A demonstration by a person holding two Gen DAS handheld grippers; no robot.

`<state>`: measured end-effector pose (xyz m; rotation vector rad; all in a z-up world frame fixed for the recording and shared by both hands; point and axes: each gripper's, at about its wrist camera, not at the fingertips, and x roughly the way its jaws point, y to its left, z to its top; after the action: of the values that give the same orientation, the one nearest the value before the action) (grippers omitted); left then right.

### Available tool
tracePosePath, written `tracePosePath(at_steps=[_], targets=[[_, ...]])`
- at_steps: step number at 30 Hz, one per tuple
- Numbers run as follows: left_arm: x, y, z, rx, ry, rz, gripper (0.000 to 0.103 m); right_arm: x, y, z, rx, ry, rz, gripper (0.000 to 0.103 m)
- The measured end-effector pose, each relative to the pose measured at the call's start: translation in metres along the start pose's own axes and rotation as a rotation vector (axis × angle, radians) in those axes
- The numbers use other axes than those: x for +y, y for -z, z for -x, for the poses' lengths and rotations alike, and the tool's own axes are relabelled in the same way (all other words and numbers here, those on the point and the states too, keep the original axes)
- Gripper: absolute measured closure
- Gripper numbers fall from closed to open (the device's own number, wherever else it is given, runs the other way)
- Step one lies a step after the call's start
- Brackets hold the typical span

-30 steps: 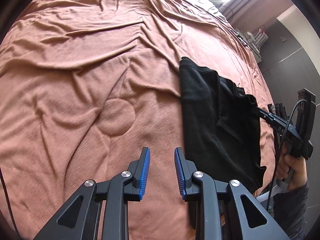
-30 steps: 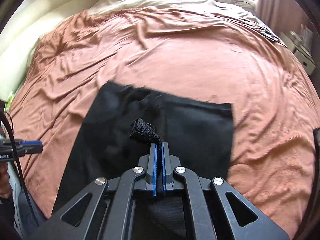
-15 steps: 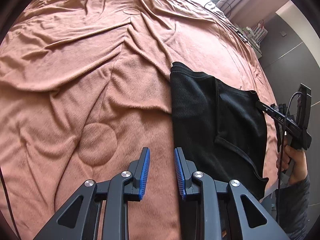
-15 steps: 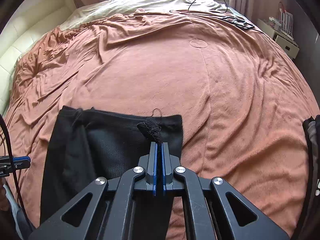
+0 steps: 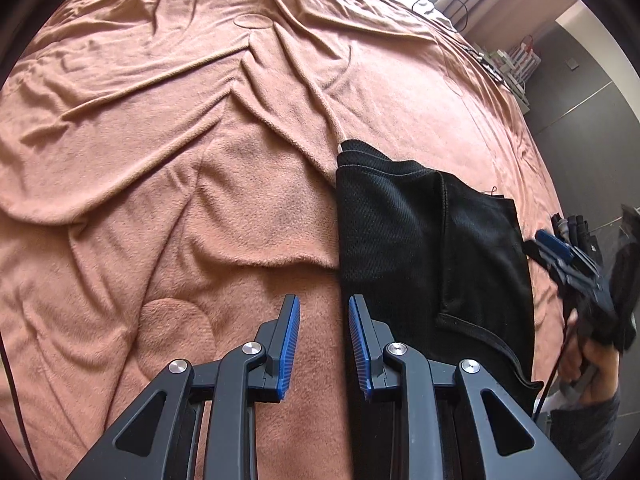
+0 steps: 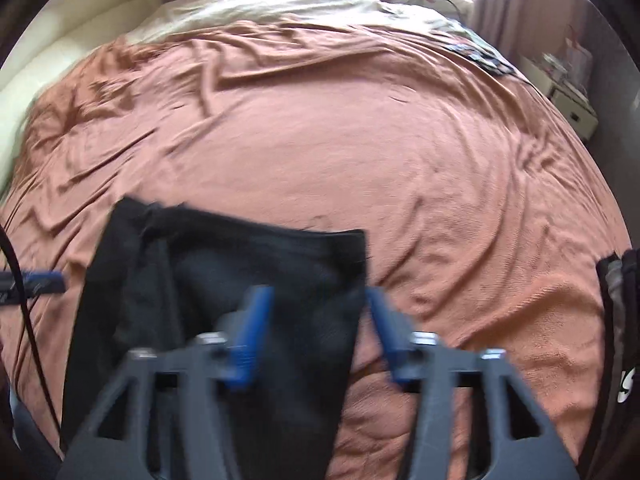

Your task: Fold small clothes

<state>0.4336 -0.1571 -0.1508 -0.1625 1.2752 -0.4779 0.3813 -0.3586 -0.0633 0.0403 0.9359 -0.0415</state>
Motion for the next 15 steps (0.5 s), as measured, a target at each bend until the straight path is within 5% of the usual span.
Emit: tracePosePath(at_steps=[7,9,15], targets=[[-0.008,-0.001,-0.012,0.013,0.004,-0.017,0.076,0.036,0.022,0.006,0.040,-0.122,0.149,0.034],[-0.010,0.000,-0.015,0.018,-0.001,-0.026,0.076,0.040,0.025,0.003,0.055,-0.135,0.181,0.025],[-0.013,0.001,-0.022,0.023,-0.017,-0.046,0.076,0.052,0.029,-0.003,0.084,-0.132,0.267,0.023]])
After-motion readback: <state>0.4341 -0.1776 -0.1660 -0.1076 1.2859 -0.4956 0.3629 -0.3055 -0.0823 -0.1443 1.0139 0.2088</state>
